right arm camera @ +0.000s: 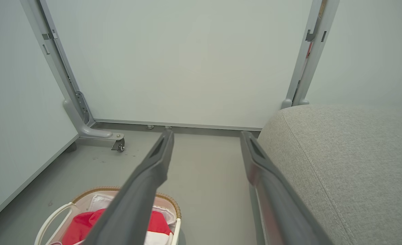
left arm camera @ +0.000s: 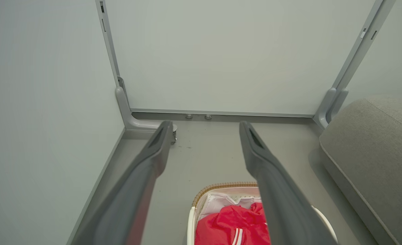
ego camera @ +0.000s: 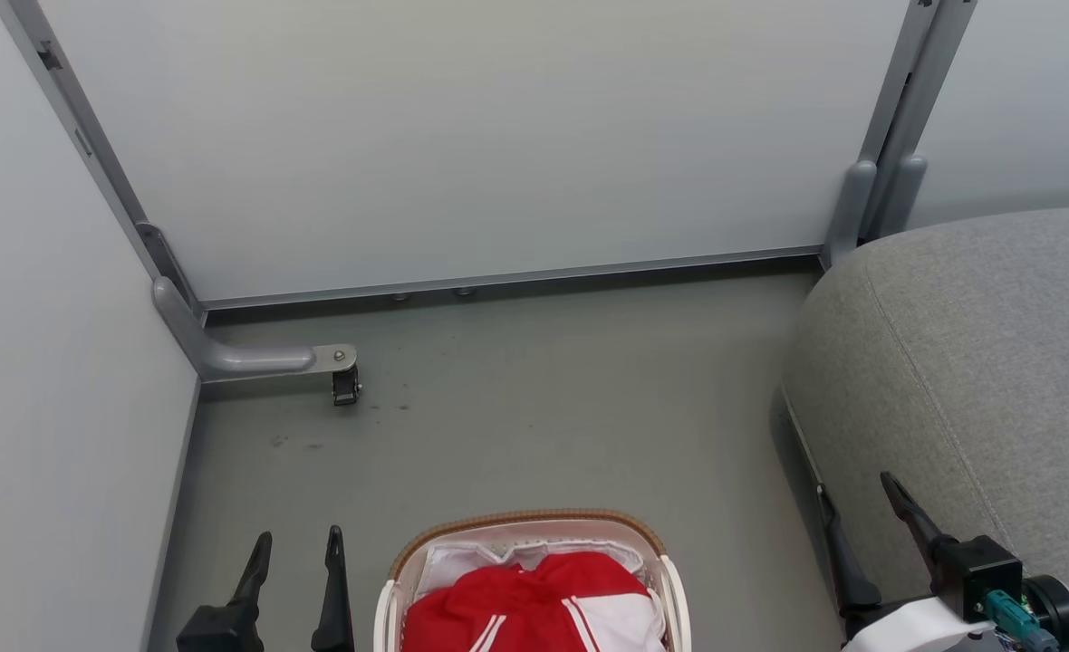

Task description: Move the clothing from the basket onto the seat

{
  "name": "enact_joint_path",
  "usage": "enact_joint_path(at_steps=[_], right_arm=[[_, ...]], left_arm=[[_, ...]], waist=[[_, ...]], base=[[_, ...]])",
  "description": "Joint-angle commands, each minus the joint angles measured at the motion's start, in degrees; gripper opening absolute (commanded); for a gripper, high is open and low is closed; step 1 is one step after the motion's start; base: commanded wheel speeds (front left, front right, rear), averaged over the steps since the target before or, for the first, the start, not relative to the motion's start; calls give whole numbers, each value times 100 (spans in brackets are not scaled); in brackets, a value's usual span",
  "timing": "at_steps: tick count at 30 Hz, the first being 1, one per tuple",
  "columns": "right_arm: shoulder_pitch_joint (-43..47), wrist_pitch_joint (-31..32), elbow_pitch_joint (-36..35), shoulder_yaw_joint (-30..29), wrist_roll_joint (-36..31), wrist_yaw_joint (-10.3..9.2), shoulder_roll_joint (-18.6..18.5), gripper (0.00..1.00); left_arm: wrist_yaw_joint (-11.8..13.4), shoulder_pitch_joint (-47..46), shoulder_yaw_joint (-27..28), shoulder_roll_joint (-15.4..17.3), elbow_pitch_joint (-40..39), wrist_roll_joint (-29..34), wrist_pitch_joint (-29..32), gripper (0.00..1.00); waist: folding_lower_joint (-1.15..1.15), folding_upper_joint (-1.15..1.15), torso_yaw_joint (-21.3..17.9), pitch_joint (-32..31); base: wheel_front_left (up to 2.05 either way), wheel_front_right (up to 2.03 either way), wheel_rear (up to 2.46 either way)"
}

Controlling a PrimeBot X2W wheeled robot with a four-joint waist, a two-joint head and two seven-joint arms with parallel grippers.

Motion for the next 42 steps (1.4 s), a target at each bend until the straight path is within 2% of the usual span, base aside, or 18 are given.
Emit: enact_joint_path(at_steps=[1,12,19,29,37,42], right_arm=[[8,-28,-15,-11,-11,0,-32,100],[-23,-28,-45,-51,8,-1,-32,100],[-115,-28,-225,-262,-91,-1,-32,100],[-597,-28,-513,-644,-202,-1,-30,100],[-1237,-27,-867,-756,-141,-1,-26,100],[-1547,-27,-984,-728,-69,-1,-26,100]], left_arm=[[23,25,5,36,19,-10,-24,100],[17,-4,-13,36,6,-23,-24,100],[-136,-284,-246,33,111,190,-23,100],[-388,-1437,-1208,33,825,649,-23,100],[-478,-2720,-2176,42,2193,961,-16,100],[-488,-3292,-3078,38,3142,718,-11,100]], waist=[[0,0,1,3],[0,0,-8,70],[0,0,-41,383],[0,0,-205,1324],[0,0,-440,2415],[0,0,-629,3013]], base=[[0,0,0],[0,0,0],[0,0,0],[0,0,0],[0,0,0],[0,0,0]])
